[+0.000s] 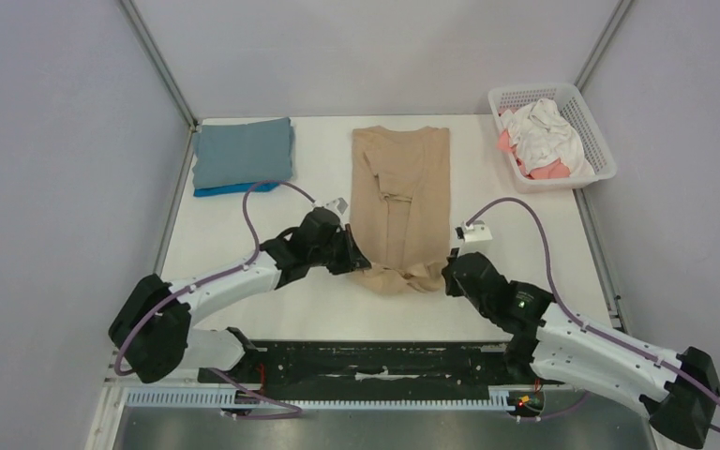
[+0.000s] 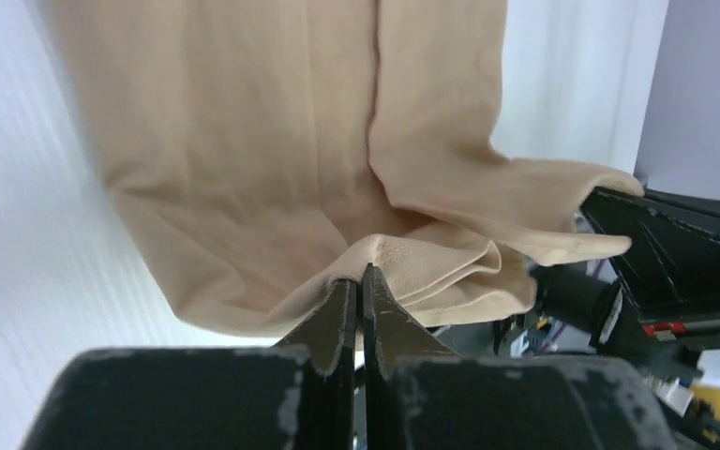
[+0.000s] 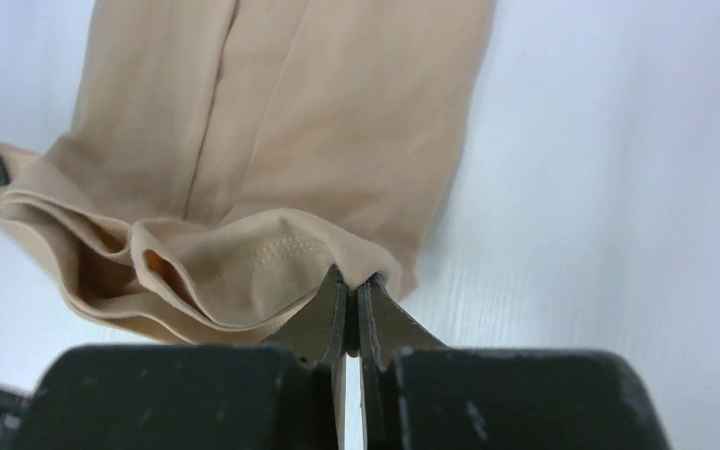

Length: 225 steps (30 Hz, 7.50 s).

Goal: Fold and stack the t-shirts
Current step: Fold the folded rectangular tshirt in 1/3 of the way, then grab one side of the 2/3 rectangular tshirt with both arms, then fold the long partially folded tshirt into a neat square

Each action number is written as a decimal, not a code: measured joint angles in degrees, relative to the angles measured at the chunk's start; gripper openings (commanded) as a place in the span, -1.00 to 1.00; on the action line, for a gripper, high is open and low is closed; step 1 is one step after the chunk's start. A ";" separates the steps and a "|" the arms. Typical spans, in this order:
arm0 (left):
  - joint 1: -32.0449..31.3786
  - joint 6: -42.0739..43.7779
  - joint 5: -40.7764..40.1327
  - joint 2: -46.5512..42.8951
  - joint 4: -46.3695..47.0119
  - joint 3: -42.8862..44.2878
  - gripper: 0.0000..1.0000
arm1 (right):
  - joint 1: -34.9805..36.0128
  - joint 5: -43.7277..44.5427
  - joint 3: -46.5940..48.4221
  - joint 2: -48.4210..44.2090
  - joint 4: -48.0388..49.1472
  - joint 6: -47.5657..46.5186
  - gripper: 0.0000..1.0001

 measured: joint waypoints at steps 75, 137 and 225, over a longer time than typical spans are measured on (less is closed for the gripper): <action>19.15 9.42 0.02 11.91 0.00 6.51 0.69 | -36.20 -45.18 49.94 73.57 31.98 -22.71 0.96; 15.37 3.91 4.92 20.85 11.34 1.05 -0.96 | -36.94 -40.96 -14.25 24.06 41.22 -6.75 -1.00; 33.31 2.40 1.27 44.24 -3.34 53.75 -0.95 | -30.12 -26.34 37.03 62.23 60.81 -24.33 -1.00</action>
